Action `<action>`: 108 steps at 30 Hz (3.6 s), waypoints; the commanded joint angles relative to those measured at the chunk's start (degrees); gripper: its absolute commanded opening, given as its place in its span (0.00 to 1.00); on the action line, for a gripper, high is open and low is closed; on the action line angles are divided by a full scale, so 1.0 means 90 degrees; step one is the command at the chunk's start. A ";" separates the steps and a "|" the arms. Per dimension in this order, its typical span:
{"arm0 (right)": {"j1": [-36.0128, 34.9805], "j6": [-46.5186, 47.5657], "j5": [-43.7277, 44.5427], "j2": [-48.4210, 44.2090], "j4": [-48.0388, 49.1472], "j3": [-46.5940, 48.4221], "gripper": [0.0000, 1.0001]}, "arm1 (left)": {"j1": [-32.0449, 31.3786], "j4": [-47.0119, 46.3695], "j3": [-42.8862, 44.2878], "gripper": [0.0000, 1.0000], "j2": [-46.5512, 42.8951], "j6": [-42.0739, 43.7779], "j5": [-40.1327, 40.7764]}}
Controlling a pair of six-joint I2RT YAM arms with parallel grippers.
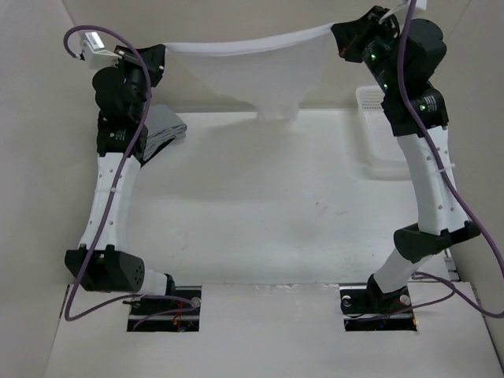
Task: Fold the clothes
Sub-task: Flatten the tank top out, then fold the tank top
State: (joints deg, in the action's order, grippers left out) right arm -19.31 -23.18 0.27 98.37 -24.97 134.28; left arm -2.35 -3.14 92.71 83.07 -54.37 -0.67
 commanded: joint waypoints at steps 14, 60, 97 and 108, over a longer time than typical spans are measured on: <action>-0.1100 -0.0578 0.0867 -0.4862 0.1915 -0.8255 0.01 | -0.0359 -0.0639 -0.5765 0.00 -0.3620 0.0181 0.0270; 0.0813 -0.1467 -0.1007 0.2439 0.2335 -0.3435 0.47 | -0.0359 -0.0071 -0.0347 0.38 0.3506 0.0308 0.1158; -0.0145 -0.2395 -0.0177 -0.0930 0.5040 -1.0613 0.38 | -0.0740 -0.2796 -0.6365 0.11 0.1180 -0.0404 0.0377; 0.0032 -0.2785 -0.0547 -0.0354 0.5108 -1.0418 0.38 | -0.0808 -0.2816 -0.6541 0.02 0.1083 -0.0463 0.0523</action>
State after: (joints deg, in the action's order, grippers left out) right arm -19.49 -46.52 -3.01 93.65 17.43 38.63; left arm -9.41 -25.21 33.21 93.60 -58.11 3.27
